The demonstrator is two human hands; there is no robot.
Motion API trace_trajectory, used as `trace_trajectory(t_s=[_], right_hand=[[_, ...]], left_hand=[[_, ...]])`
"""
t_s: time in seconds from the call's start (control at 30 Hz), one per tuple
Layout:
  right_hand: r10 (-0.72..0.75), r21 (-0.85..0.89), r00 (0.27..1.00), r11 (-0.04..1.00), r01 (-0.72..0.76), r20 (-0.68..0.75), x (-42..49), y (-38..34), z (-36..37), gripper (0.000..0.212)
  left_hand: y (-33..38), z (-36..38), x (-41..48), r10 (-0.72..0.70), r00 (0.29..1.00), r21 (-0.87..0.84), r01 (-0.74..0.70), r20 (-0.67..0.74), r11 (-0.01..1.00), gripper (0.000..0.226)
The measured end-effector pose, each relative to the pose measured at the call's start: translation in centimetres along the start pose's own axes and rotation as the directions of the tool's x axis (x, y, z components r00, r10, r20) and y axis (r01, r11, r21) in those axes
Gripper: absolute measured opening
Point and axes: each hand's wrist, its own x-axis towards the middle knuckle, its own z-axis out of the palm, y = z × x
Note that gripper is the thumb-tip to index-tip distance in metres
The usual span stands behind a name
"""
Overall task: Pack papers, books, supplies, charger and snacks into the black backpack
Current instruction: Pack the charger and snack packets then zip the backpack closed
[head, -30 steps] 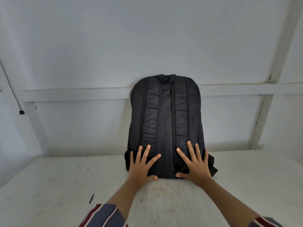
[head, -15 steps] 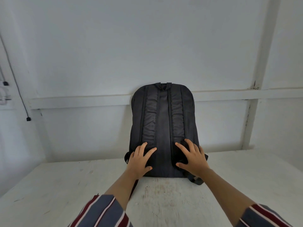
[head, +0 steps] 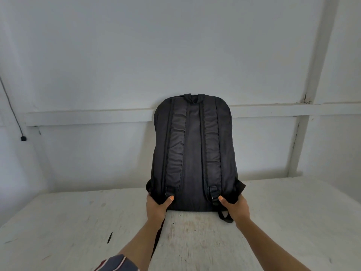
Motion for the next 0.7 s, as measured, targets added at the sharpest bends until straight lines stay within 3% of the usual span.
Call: trace_trajectory(t_s=[0.2, 0.33, 0.4, 0.47, 0.5, 0.6, 0.7], right_hand=[[-0.027, 0.060, 0.999, 0.998, 0.025, 0.022, 1.3, -0.2, 0.0, 0.060], [0.052, -0.093, 0.962, 0.995, -0.028, 0.267, 2.5, -1.7, -3.4, 0.049], [0.148, -0.182, 0.926, 0.979, -0.088, 0.348, 3.6, -4.0, -5.8, 0.060], [0.099, -0.173, 0.959, 0.983, -0.054, 0.266, 5.4, -6.8, -7.4, 0.083], [0.025, -0.149, 0.978, 0.989, 0.006, 0.207, 6.1, -8.5, -7.7, 0.089], [-0.179, -0.041, 0.975, 0.982, 0.186, 0.130, 7.8, -13.6, -6.8, 0.084], [-0.202, 0.054, 0.970, 0.979, 0.197, 0.134, 9.5, -17.3, -5.0, 0.081]], left_hand=[[0.3, 0.9, 0.5, -0.001, 1.000, 0.011, 0.001, 0.011, 1.000, 0.074], [1.9, -1.5, 2.7, -0.135, 0.970, 0.000, 0.138, 0.204, 0.990, 0.087], [4.0, -3.0, 4.2, -0.182, 0.973, -0.096, 0.197, 0.145, 0.976, 0.093], [6.9, -3.6, 6.2, -0.128, 0.988, -0.193, 0.108, -0.090, 0.975, 0.079], [8.8, -3.5, 6.9, -0.093, 0.985, -0.197, 0.064, -0.142, 0.978, 0.073], [14.4, -1.3, 8.8, 0.031, 0.999, -0.097, -0.034, -0.034, 0.995, 0.073], [18.1, 1.0, 10.2, 0.106, 0.992, -0.061, -0.102, 0.071, 0.993, 0.065]])
